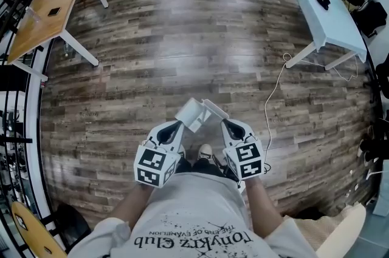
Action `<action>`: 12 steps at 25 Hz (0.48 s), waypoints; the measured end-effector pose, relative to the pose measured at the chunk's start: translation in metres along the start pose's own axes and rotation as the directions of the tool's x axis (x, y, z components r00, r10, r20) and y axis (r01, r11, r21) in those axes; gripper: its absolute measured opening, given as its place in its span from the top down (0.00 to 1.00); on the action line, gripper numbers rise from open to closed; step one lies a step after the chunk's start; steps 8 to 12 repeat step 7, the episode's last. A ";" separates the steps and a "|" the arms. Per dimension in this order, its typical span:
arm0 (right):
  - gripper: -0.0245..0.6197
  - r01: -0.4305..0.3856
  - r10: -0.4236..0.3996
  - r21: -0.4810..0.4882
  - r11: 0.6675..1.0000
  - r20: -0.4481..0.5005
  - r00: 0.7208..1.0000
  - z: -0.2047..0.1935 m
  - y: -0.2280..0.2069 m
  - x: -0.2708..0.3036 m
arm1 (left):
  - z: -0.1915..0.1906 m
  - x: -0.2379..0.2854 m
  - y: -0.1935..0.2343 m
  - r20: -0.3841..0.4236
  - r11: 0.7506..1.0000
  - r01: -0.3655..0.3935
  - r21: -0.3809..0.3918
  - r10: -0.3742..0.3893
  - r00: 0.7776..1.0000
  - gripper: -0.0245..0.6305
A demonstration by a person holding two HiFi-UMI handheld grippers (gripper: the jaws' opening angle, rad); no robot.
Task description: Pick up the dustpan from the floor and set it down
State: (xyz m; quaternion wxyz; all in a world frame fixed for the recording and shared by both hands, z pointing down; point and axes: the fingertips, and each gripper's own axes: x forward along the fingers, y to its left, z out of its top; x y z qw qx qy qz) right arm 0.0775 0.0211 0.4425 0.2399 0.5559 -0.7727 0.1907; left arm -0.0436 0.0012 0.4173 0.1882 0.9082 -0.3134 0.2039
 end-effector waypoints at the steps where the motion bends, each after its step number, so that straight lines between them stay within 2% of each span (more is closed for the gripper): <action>1: 0.92 0.000 0.000 0.002 1.000 0.000 1.000 0.000 0.000 0.000 | 0.000 0.000 0.000 0.000 1.000 0.001 0.001 -0.001 1.000 0.93; 12: 0.92 0.006 -0.006 0.001 1.000 0.002 1.000 0.003 0.000 -0.001 | 0.004 -0.001 0.001 0.000 1.000 0.005 0.003 -0.005 1.000 0.93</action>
